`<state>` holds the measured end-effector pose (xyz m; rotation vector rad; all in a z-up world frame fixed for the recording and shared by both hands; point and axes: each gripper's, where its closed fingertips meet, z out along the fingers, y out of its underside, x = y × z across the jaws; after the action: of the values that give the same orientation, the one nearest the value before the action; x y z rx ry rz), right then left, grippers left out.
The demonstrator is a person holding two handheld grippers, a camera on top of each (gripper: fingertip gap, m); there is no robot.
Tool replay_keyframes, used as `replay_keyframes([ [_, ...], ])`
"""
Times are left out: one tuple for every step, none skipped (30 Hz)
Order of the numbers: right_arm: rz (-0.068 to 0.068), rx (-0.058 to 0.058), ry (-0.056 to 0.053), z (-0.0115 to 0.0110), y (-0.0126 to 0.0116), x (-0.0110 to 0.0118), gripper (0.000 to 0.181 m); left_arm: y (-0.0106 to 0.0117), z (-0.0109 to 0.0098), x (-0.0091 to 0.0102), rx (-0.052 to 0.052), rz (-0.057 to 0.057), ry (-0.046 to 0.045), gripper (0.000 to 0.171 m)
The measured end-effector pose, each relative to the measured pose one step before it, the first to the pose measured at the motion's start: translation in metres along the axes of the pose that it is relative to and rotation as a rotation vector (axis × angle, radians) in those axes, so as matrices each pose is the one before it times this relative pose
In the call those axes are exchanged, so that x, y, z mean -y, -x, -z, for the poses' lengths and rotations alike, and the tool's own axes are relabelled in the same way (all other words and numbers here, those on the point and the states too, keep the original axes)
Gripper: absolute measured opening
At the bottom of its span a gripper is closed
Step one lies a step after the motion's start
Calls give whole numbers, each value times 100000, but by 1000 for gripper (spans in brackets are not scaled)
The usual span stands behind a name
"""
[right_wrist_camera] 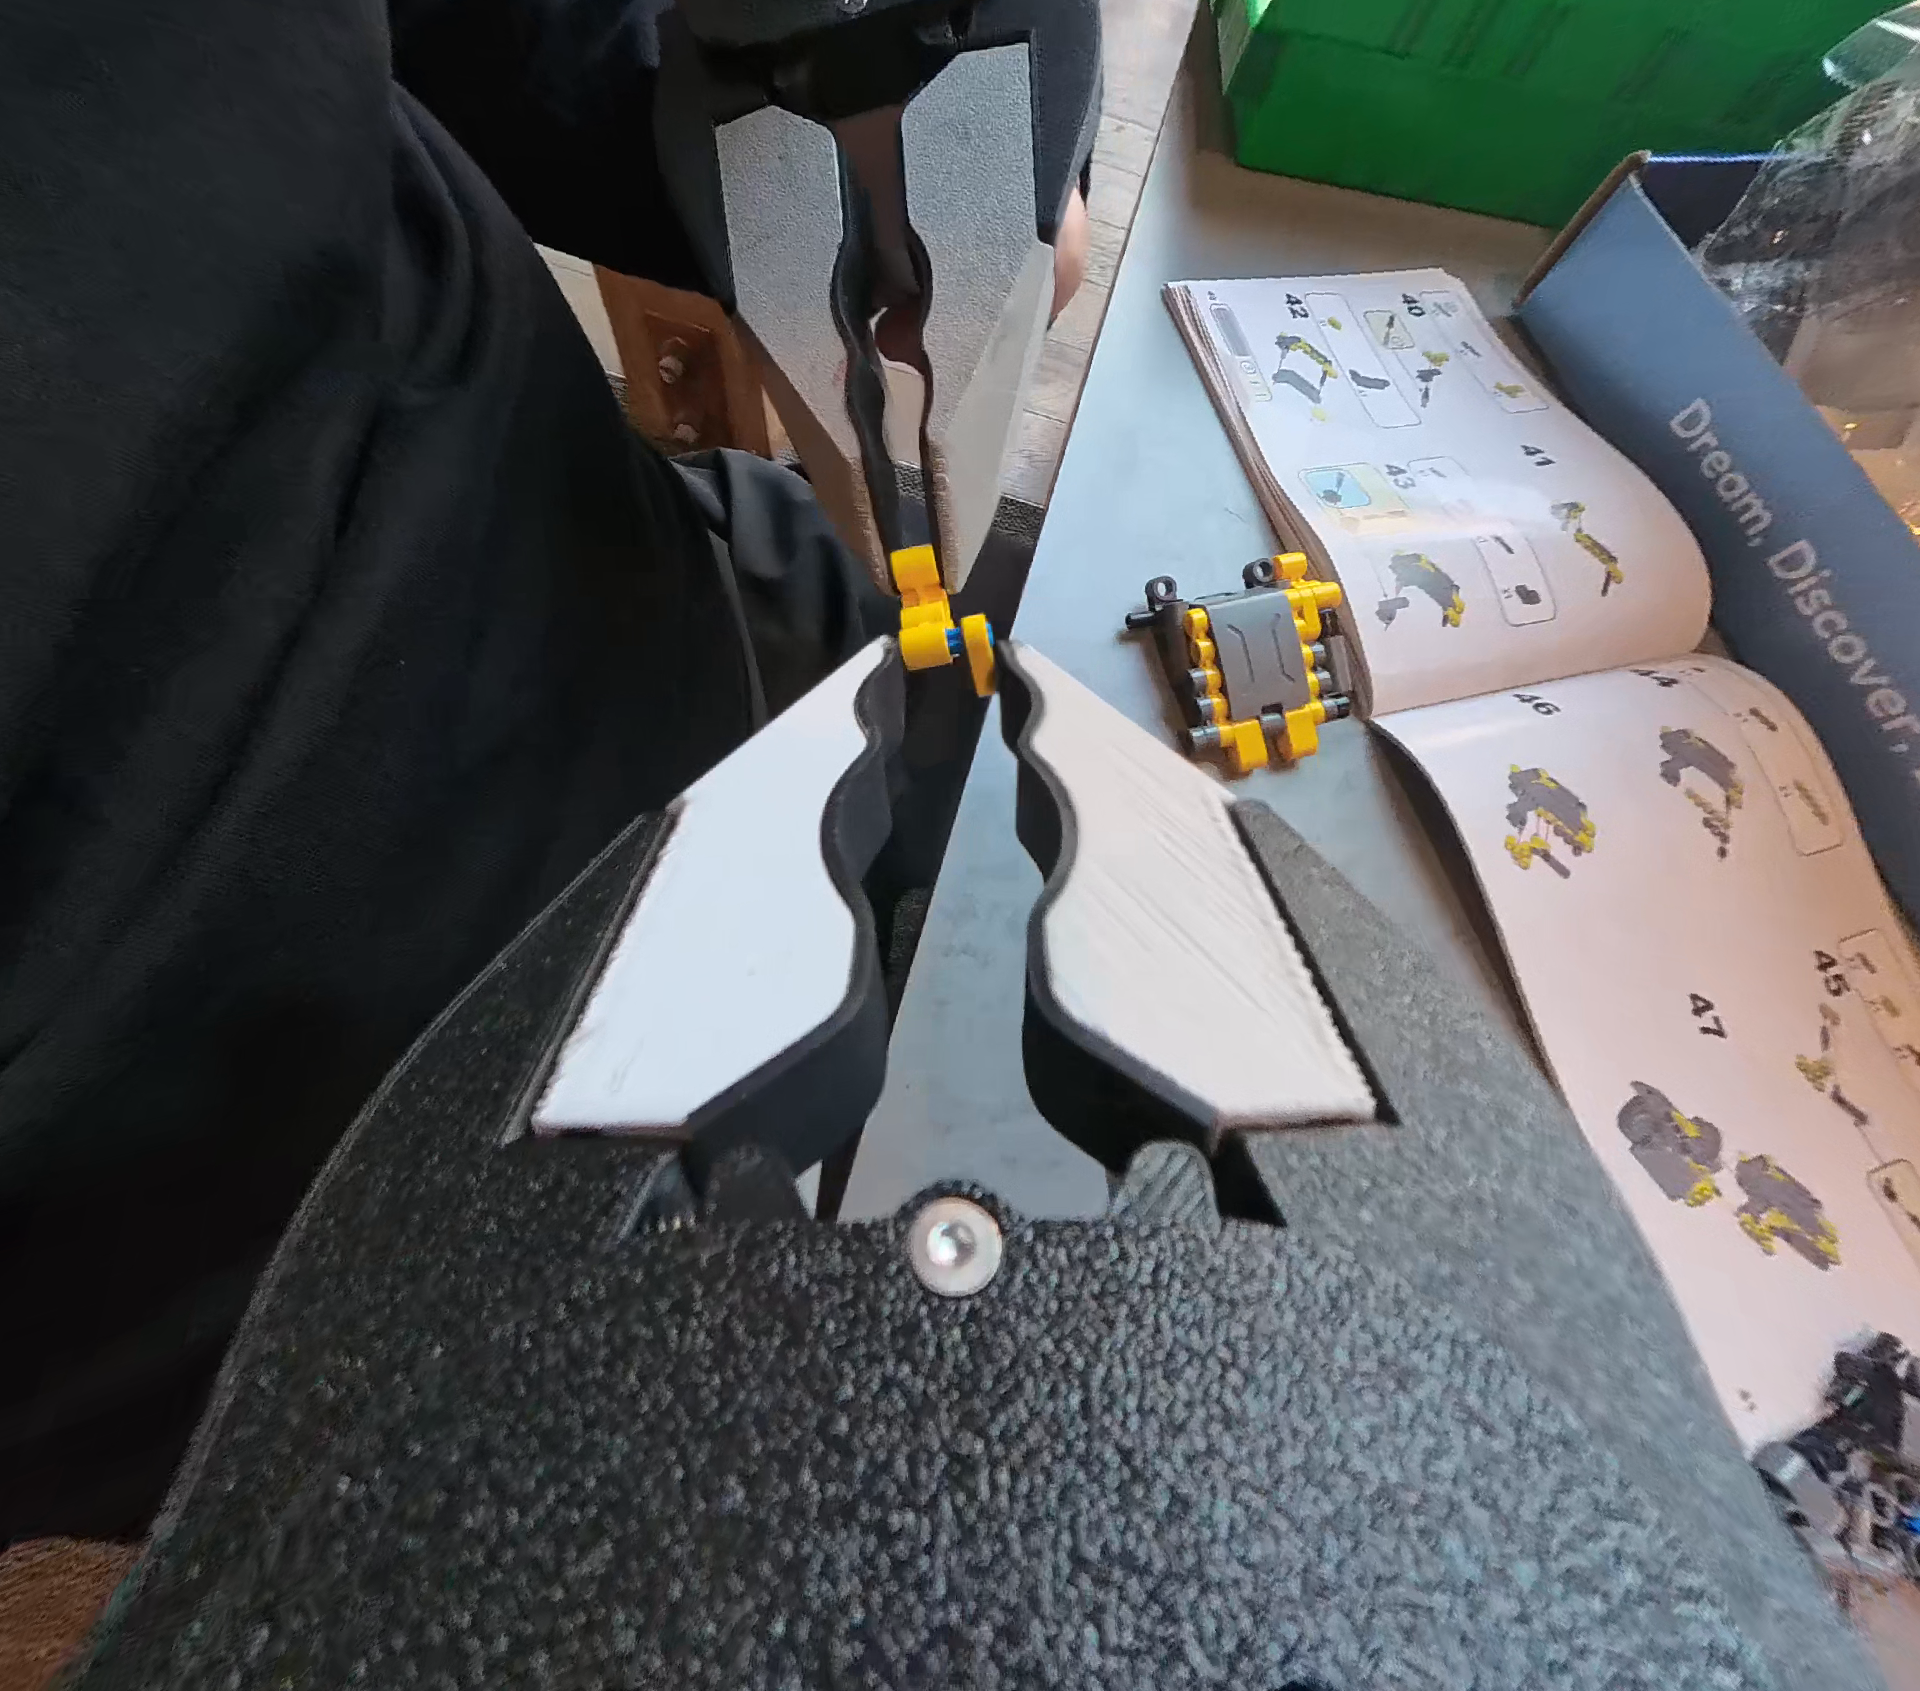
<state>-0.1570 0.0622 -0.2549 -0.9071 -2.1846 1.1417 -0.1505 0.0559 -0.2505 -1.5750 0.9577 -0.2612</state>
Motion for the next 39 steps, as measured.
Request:
replay_keyframes([
  [1461, -855, 114, 9, 11, 21, 16, 4, 0, 22, 188, -123, -177, 5],
  [1187, -983, 286, 1, -21, 8, 16, 15, 6, 3, 130, -50, -17, 5],
  [271, -399, 149, 10, 8, 19, 16, -9, 1, 21, -66, -11, -179, 5],
  [-296, -166, -69, 28, -10, 36, 16, 15, 4, 30, 160, -8, -235, 5],
  [-517, 4, 132, 32, 3, -3, 15, -7, -22, 20, 70, -185, -109, 5],
  [-623, 106, 643, 7, 11, -51, 15, -23, -37, -51, 12, -137, 343, 5],
  [-663, 78, 964, -14, -5, -94, 15, -3, -58, -92, 156, -309, 594, 5],
  [-319, -207, 886, -14, -41, -80, 15, 5, -76, -121, 438, -16, 639, 5],
  [331, -795, 548, 4, -95, -46, 15, 87, -69, -85, 926, 1189, 374, 5],
  [736, -1059, 394, 42, -118, -24, 15, 104, -68, -59, 718, 2192, 442, 5],
  [899, -1148, 621, 54, -137, -26, 15, 130, -72, -46, 669, 2224, 918, 5],
  [1033, -1185, 875, 54, -129, -30, 15, 148, -83, -54, 867, 1084, 1301, 5],
  [1123, -1076, 797, 56, -96, 9, 14, 207, -50, 8, 1847, -506, 1062, 5],
  [1017, -920, 606, 58, -88, 60, 14, 161, -59, 48, 2025, -1543, 740, 5],
  [872, -615, 789, 43, -40, 55, 14, 39, -56, 19, 1383, -1699, 873, 5],
  [940, -381, 1089, 2, -2, -13, 14, 13, -43, -30, 716, -1084, 1033, 5],
  [1047, -344, 1158, -1, 29, -40, 14, -29, -37, -49, 195, -233, 986, 5],
  [924, -155, 1073, 9, 75, -33, 14, -59, -34, -26, -171, -37, 459, 5],
  [660, 95, 1013, 5, 98, -19, 13, -113, -6, -15, -598, 167, 112, 5],
  [328, 209, 907, 1, 99, -5, 13, -82, 5, -15, -276, 519, 146, 5],
  [-87, 527, 594, 13, 114, 32, 13, -107, 53, 11, -196, -217, 171, 5],
  [-150, 470, 213, 45, 84, 69, 13, -49, 54, 81, 354, -638, -177, 5],
  [-142, 259, 124, 55, 20, 83, 12, 23, 41, 95, 919, -301, -198, 5],
  [-327, 335, 372, 29, 11, 46, 12, 10, 7, 18, 639, -241, 72, 5],
  [-225, 237, 436, -26, 20, 30, 12, 15, 16, -37, 288, -16, 171, 5],
  [72, 178, 292, -69, 49, 57, 12, 33, 55, -62, -42, 637, 67, 5],
  [-47, 278, 235, -97, 60, 82, 12, 12, 74, -84, -488, 877, -103, 5],
  [-273, -84, -122, -107, -5, 164, 12, 66, 80, -69, 76, 298, -205, 5],
  [-627, -331, -409, -105, -88, 174, 12, 161, 59, -98, 1121, -162, 212, 5],
  [-1434, -248, -864, -101, -133, 199, 12, 191, -30, -110, 1863, -440, 621, 5],
  [-1991, 528, -1751, -107, -17, 300, 11, 120, -84, -57, 2021, -1154, 572, 5],
  [-2377, 1594, -1980, -168, 158, 325, 12, -148, -189, -59, 825, -1448, 900, 5],
  [-2053, 500, -837, -175, 41, 129, 12, -115, -164, -25, 1592, -983, 874, 5],
  [-849, -742, -243, -79, -107, -47, 12, 178, -76, -172, 2545, -891, 648, 5],
  [374, -675, -545, 71, -37, -11, 12, 33, 1, 68, -415, 1176, -1333, 5],
  [2392, -944, -389, 199, 10, 13, 12, -191, -15, 249, -3454, 3475, -1869, 5],
  [2527, -1084, 108, 259, -41, 44, 13, -9, -81, 241, -1949, 3054, -1737, 5],
  [1359, -710, 429, 194, -120, 35, 13, 13, -107, 200, -1352, 1356, -1584, 5],
  [642, -951, -10, 155, -236, 50, 13, 252, -61, 135, 343, 848, -1307, 6],
])
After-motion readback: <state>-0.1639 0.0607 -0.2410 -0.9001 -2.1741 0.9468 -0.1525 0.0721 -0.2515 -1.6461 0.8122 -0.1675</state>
